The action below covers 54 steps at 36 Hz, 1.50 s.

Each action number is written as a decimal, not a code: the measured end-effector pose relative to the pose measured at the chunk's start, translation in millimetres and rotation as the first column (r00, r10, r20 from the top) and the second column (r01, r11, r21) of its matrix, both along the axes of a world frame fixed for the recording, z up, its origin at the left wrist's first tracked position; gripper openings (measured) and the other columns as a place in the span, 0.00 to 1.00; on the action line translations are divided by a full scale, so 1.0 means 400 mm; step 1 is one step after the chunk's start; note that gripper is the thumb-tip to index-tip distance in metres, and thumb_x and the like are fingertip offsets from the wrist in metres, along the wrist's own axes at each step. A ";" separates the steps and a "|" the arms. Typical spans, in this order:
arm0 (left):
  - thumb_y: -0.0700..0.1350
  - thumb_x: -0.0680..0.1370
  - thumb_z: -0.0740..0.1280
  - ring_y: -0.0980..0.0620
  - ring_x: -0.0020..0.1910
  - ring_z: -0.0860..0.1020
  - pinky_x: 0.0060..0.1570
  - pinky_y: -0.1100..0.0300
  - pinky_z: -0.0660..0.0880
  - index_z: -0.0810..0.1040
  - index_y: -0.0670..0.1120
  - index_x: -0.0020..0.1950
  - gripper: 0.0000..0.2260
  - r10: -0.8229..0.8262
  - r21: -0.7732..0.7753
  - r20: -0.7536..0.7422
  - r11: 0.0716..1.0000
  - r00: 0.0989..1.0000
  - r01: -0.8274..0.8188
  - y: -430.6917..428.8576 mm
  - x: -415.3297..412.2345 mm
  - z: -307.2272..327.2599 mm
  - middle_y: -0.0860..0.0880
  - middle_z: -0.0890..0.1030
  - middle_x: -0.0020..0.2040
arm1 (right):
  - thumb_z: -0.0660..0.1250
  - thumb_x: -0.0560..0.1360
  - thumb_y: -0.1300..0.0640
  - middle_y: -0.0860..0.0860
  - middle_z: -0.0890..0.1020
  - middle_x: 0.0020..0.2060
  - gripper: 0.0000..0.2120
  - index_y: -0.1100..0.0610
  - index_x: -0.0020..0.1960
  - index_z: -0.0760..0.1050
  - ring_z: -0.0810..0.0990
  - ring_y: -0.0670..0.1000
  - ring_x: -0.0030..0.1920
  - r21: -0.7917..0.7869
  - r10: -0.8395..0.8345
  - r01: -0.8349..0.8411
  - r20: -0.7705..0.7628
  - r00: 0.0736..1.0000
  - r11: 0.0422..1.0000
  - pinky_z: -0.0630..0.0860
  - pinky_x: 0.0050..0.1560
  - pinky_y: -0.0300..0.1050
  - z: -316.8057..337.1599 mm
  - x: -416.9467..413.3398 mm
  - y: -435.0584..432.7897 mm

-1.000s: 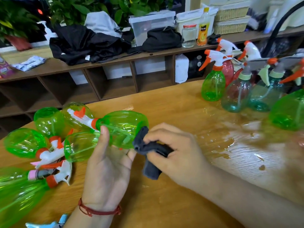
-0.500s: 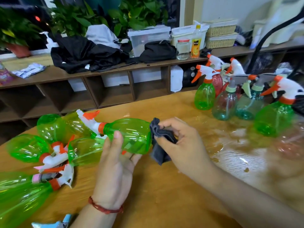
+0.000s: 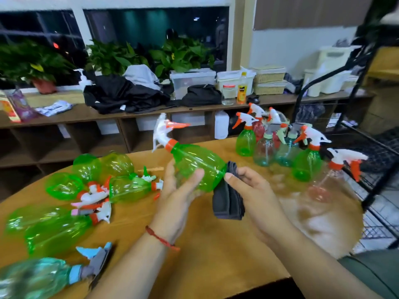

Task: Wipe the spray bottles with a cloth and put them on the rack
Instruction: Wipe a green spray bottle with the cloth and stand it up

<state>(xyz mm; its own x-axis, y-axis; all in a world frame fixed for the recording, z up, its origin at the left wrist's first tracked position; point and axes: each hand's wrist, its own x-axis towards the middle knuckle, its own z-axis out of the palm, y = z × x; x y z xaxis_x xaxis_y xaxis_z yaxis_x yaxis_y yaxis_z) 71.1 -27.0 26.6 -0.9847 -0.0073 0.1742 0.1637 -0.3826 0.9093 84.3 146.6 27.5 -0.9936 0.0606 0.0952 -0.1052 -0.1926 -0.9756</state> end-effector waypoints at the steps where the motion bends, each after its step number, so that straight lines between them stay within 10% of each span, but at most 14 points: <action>1: 0.46 0.75 0.75 0.46 0.62 0.84 0.53 0.50 0.82 0.73 0.50 0.75 0.28 0.016 -0.012 0.003 1.000 1.000 -0.016 0.005 0.015 0.009 0.45 0.84 0.66 | 0.72 0.81 0.56 0.62 0.85 0.54 0.04 0.56 0.50 0.81 0.84 0.55 0.50 0.017 0.001 -0.001 -0.002 1.000 1.000 0.78 0.56 0.57 0.001 0.016 0.006; 7: 0.43 0.72 0.82 0.48 0.59 0.86 0.51 0.54 0.82 0.76 0.53 0.71 0.30 0.081 -0.190 0.017 0.979 0.997 -0.077 0.009 0.090 0.029 0.50 0.87 0.59 | 0.71 0.81 0.64 0.47 0.87 0.46 0.04 0.56 0.54 0.81 0.85 0.45 0.46 0.131 -0.163 0.187 -0.171 0.972 0.974 0.80 0.45 0.41 0.037 0.101 0.037; 17: 0.42 0.79 0.77 0.78 0.54 0.77 0.50 0.77 0.73 0.67 0.62 0.76 0.31 -0.044 -0.536 -0.052 0.844 0.998 0.009 0.052 0.244 0.050 0.77 0.80 0.54 | 0.73 0.76 0.69 0.47 0.84 0.59 0.16 0.55 0.60 0.86 0.81 0.43 0.60 0.531 -0.024 0.498 -0.667 0.745 0.686 0.74 0.66 0.34 0.163 0.146 0.046; 26: 0.49 0.77 0.77 0.79 0.66 0.70 0.56 0.78 0.72 0.63 0.62 0.80 0.36 -0.031 -0.510 -0.071 0.860 0.997 -0.010 0.032 0.287 0.052 0.67 0.70 0.73 | 0.71 0.79 0.68 0.49 0.81 0.56 0.16 0.56 0.63 0.85 0.79 0.49 0.56 0.668 0.143 0.457 -0.641 0.754 0.588 0.75 0.60 0.36 0.161 0.118 -0.002; 34: 0.40 0.79 0.75 0.63 0.63 0.81 0.54 0.64 0.81 0.64 0.57 0.82 0.36 -0.030 -0.513 -0.046 0.858 0.998 0.002 -0.016 0.299 0.048 0.68 0.82 0.63 | 0.67 0.79 0.71 0.53 0.81 0.56 0.17 0.60 0.63 0.84 0.78 0.51 0.56 0.680 0.142 0.501 -0.657 0.740 0.535 0.68 0.58 0.27 0.210 0.093 0.001; 39: 0.37 0.81 0.72 0.84 0.52 0.73 0.46 0.80 0.73 0.62 0.54 0.81 0.34 -0.050 -0.488 -0.081 0.873 0.995 0.005 -0.011 0.314 0.071 0.68 0.70 0.65 | 0.67 0.80 0.69 0.50 0.80 0.59 0.17 0.57 0.65 0.84 0.78 0.51 0.58 0.738 0.279 0.398 -0.608 0.744 0.545 0.76 0.62 0.41 0.196 0.128 -0.033; 44: 0.37 0.81 0.73 0.80 0.55 0.76 0.48 0.77 0.75 0.63 0.56 0.80 0.33 -0.036 -0.531 -0.093 0.847 0.995 -0.019 -0.008 0.326 0.074 0.66 0.73 0.65 | 0.65 0.79 0.72 0.52 0.81 0.56 0.17 0.60 0.63 0.85 0.79 0.51 0.55 0.650 0.053 0.495 -0.634 0.771 0.577 0.68 0.59 0.23 0.231 0.103 0.008; 49: 0.36 0.81 0.72 0.81 0.55 0.75 0.48 0.77 0.75 0.63 0.53 0.81 0.33 -0.033 -0.513 -0.092 0.858 0.995 -0.019 0.005 0.331 0.089 0.67 0.74 0.65 | 0.67 0.79 0.70 0.51 0.81 0.58 0.18 0.56 0.64 0.85 0.80 0.54 0.57 0.735 0.283 0.438 -0.630 0.723 0.518 0.78 0.61 0.44 0.211 0.145 -0.019; 54: 0.38 0.80 0.73 0.68 0.59 0.81 0.49 0.68 0.81 0.63 0.54 0.83 0.35 -0.032 -0.528 -0.099 0.849 0.995 -0.025 0.000 0.335 0.097 0.73 0.81 0.58 | 0.66 0.79 0.71 0.46 0.79 0.54 0.17 0.58 0.63 0.85 0.80 0.50 0.55 0.612 -0.004 0.540 -0.660 0.751 0.578 0.67 0.59 0.22 0.245 0.117 0.026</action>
<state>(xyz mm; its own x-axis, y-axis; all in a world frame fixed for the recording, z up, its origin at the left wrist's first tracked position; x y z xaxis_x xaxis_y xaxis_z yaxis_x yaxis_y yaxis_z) 204.9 -26.9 65.4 -0.9615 0.1178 0.2484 0.2645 0.1502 0.9526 131.0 156.8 125.4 -0.6776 -0.0388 0.7344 -0.5529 0.6854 -0.4739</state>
